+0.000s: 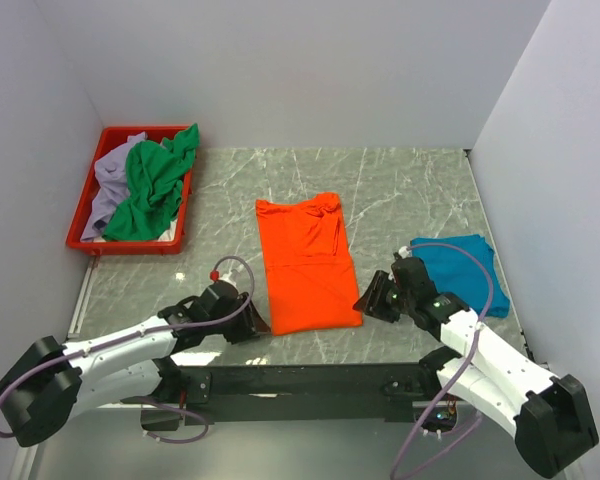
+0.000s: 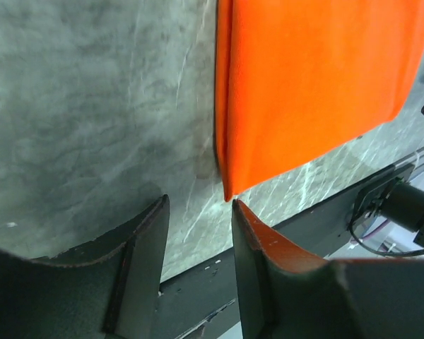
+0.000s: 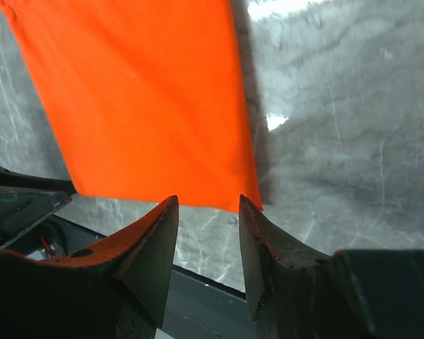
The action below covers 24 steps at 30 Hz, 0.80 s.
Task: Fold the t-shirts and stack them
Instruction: Fold the tshirt
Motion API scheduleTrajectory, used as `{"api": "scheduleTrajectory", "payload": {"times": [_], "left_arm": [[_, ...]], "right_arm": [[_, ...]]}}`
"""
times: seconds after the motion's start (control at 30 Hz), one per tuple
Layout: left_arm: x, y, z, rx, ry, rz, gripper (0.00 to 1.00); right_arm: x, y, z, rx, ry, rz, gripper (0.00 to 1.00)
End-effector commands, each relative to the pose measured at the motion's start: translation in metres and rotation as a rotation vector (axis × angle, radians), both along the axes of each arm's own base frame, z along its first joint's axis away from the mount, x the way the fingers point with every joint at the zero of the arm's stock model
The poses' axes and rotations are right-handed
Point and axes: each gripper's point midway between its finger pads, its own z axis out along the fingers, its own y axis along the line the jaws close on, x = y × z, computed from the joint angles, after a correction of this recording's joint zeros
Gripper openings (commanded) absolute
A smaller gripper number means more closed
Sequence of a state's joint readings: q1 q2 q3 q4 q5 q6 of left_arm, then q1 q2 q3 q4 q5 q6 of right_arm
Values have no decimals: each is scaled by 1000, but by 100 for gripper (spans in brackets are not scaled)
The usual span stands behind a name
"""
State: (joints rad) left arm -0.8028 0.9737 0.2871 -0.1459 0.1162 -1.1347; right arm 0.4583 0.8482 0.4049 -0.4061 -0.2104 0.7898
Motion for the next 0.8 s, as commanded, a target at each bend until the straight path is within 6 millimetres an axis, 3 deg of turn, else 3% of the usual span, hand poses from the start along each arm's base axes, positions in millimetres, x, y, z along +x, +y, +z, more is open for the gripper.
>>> {"api": "scheduleTrajectory", "payload": {"times": [0.0, 0.43, 0.6, 0.73, 0.77], "left_arm": [[2, -11, 4, -51, -19, 8, 47], [3, -23, -7, -46, -14, 7, 46], [5, -21, -14, -24, -9, 27, 44], [8, -23, -17, -13, -5, 35, 40], [8, -23, -18, -10, -4, 35, 35]], "right_arm": [[-4, 0, -6, 22, -5, -27, 47], [-15, 4, -39, 44, 56, -41, 44], [-12, 5, -42, 59, 47, -52, 37], [-13, 6, -44, 64, 49, -46, 25], [-13, 6, -44, 63, 47, -42, 24]]}}
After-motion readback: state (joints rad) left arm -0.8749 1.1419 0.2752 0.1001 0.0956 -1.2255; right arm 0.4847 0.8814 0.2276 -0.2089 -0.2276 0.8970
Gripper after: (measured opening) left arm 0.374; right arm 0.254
